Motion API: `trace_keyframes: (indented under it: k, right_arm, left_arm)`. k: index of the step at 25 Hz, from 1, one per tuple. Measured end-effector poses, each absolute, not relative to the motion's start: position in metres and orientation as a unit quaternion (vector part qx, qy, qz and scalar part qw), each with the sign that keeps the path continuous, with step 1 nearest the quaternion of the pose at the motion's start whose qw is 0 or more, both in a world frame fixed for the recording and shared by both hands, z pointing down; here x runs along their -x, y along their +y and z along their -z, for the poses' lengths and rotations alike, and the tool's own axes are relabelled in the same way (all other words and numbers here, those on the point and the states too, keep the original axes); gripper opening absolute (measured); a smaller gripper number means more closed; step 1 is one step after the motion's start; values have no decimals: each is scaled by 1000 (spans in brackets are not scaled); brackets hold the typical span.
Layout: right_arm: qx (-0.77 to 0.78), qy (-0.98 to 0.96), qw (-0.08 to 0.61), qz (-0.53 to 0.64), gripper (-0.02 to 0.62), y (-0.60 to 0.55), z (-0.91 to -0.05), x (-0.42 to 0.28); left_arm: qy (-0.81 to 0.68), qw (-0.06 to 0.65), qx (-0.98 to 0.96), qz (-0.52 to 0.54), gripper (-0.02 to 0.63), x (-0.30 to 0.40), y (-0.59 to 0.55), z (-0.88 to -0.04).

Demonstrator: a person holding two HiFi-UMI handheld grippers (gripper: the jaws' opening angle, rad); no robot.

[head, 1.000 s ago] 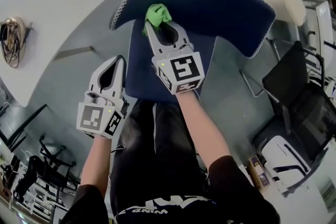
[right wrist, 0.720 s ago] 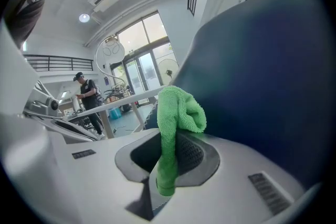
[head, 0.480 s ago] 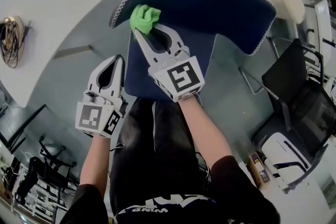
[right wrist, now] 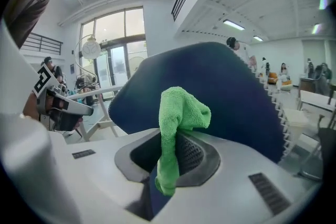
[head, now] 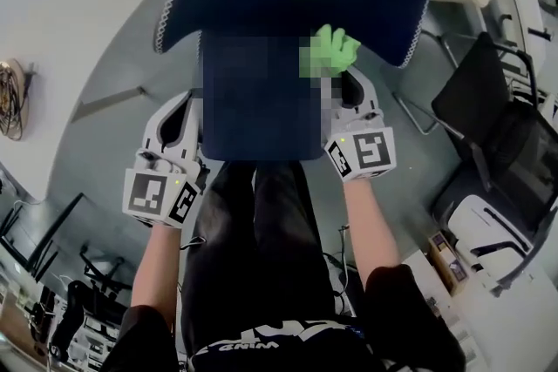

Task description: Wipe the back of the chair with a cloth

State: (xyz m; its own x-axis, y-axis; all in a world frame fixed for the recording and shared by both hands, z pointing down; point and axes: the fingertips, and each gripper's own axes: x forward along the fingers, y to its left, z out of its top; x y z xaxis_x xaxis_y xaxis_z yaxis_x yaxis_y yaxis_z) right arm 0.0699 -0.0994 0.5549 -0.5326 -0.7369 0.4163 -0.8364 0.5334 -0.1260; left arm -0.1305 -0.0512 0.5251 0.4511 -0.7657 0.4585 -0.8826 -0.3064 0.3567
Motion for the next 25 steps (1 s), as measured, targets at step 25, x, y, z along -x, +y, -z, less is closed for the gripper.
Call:
trace_keyframes:
  k: [25]
  right_arm:
    - [-603,-753,209,-159,55,-79,-614,-213]
  left_arm:
    - [-481,289,-819,-120,-5,95,-43,-527]
